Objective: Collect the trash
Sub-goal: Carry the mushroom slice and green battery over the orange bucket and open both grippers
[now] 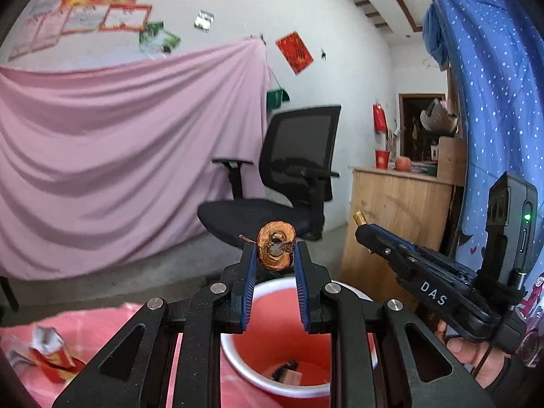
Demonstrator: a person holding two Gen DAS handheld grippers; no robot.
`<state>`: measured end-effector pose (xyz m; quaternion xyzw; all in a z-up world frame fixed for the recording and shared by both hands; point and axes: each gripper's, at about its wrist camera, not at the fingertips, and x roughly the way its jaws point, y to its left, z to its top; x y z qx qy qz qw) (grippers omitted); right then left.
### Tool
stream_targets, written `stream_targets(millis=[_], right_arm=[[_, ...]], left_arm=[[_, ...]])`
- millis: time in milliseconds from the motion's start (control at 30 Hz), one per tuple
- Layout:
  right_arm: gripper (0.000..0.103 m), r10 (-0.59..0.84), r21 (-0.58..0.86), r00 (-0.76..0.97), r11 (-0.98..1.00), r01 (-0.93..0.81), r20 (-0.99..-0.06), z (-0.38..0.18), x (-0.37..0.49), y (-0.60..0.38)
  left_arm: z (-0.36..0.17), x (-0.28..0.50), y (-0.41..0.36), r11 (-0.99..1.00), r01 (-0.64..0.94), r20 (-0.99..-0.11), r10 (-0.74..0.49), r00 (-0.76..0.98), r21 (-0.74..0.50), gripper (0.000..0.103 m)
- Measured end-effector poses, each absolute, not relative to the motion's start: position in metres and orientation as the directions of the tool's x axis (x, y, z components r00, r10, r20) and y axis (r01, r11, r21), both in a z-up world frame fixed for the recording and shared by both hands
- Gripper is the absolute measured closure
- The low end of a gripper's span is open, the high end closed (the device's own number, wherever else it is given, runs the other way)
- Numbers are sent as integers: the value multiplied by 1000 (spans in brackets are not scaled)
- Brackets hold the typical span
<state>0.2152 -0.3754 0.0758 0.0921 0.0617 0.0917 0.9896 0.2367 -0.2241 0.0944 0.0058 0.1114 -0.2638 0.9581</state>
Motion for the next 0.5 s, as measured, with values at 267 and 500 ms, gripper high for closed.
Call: stream_targets(millis=[267,500], right_arm=[[73,141,221,932,973,-68,-332,42,244,-403],[73,140,256,878,966,-20,-457,20,260,-413]], left_arm=[[76,273,-242,846,514,-406,-522,750,-141,85],[61,301,-258,849,494,-544,-509,667,-188,85]])
